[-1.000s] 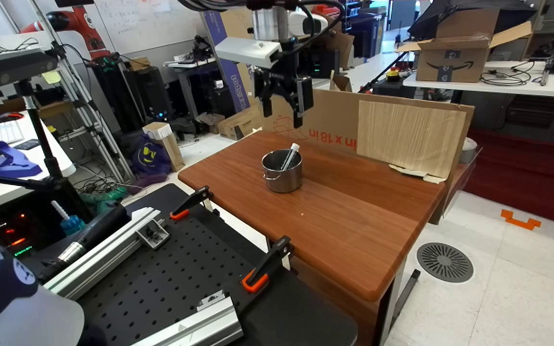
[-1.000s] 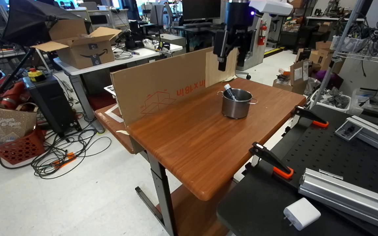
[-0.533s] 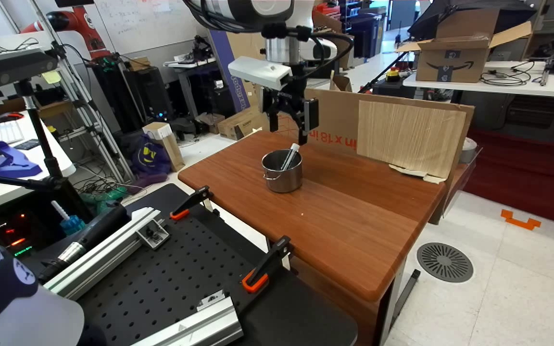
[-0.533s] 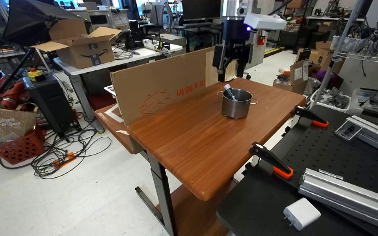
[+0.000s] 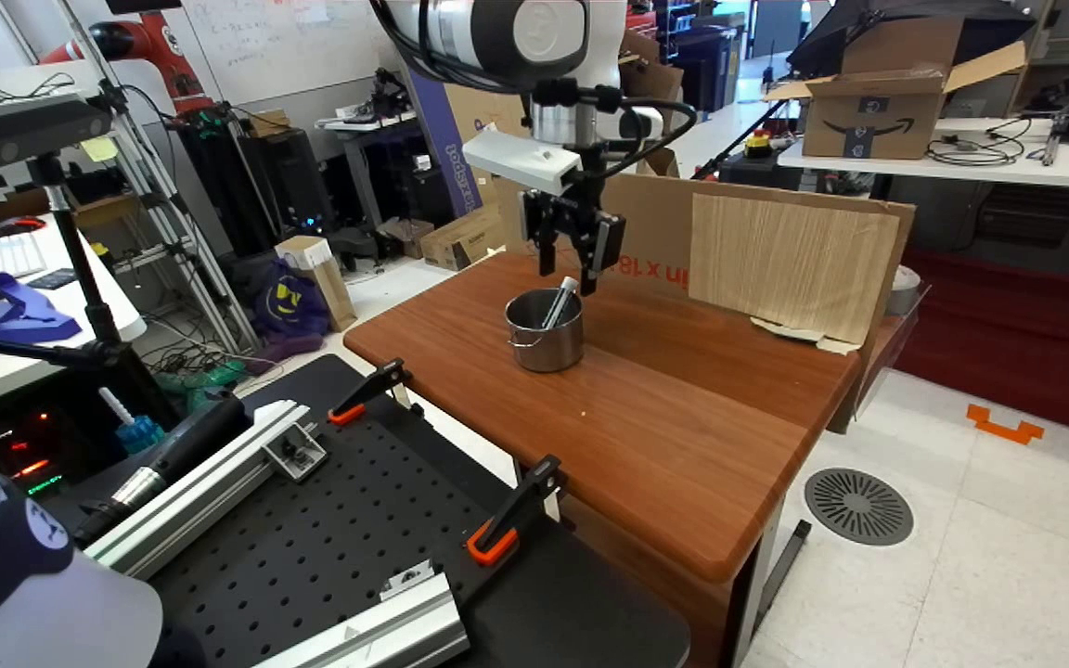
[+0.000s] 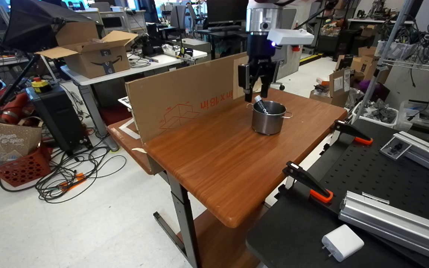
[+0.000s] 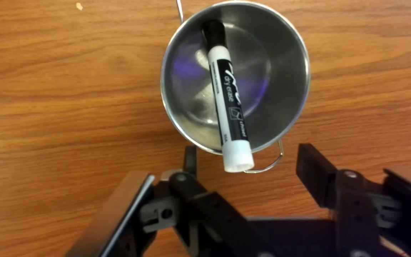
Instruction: Take the marker from the bowl and put it on the table
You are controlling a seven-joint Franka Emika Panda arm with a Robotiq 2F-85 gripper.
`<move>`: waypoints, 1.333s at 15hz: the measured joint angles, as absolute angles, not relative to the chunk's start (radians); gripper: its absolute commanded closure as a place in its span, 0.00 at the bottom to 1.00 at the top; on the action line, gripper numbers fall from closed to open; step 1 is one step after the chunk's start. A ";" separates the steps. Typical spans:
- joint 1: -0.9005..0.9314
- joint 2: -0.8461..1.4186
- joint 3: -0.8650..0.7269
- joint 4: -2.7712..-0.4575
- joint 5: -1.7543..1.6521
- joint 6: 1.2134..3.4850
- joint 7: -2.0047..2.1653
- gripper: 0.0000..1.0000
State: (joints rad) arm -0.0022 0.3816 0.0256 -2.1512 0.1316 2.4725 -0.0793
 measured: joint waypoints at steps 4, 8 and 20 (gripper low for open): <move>-0.003 0.398 0.026 -2.123 0.132 2.467 -0.079 0.88; -0.007 0.403 0.026 -2.111 0.132 2.460 -0.079 0.95; -0.033 0.370 0.031 -2.060 0.137 2.325 -0.086 0.95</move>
State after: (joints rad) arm -0.0326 0.3701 0.0313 -2.0598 0.1374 2.3246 -0.0859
